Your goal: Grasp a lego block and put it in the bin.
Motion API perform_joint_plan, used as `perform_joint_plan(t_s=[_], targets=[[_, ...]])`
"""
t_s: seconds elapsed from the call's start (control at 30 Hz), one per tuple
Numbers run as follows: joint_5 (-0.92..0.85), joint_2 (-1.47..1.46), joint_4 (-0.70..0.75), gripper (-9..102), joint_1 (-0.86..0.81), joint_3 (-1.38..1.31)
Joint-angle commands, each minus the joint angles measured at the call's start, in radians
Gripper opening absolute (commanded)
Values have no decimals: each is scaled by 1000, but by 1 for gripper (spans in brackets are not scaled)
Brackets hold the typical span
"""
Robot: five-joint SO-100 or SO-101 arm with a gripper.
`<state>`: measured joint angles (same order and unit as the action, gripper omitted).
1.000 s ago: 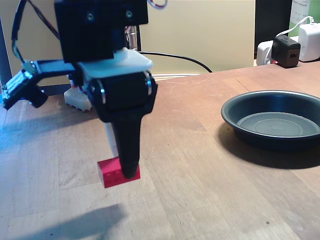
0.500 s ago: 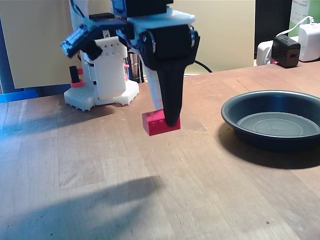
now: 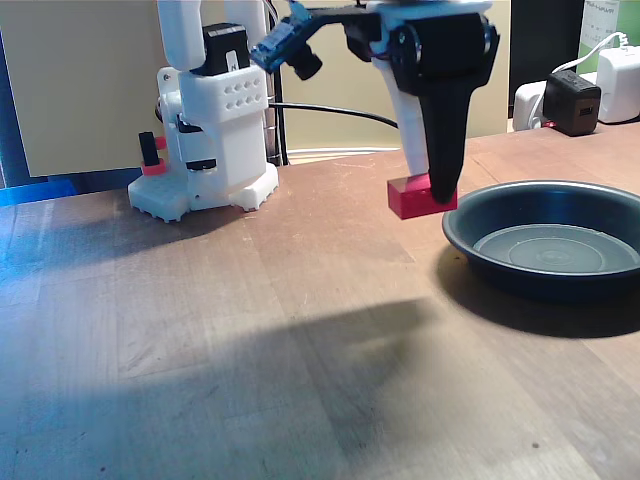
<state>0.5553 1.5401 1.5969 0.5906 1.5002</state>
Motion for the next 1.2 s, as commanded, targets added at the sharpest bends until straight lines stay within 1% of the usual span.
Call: perform_joint_plan(t_s=[0.0, 0.2, 0.33, 0.43, 0.53, 0.77, 0.97, 1.17], targets=[[71, 35, 0, -1, 57, -18], [143, 35, -2, -1, 140, -18], [135, 34, -5, -1, 175, -20], [146, 31, -52, -1, 216, -18], [149, -14, -67, -1, 252, -26], [255, -192, -57, -1, 293, -232], [255, -322, -52, -1, 298, -371], [255, -383, -52, -1, 282, -443]])
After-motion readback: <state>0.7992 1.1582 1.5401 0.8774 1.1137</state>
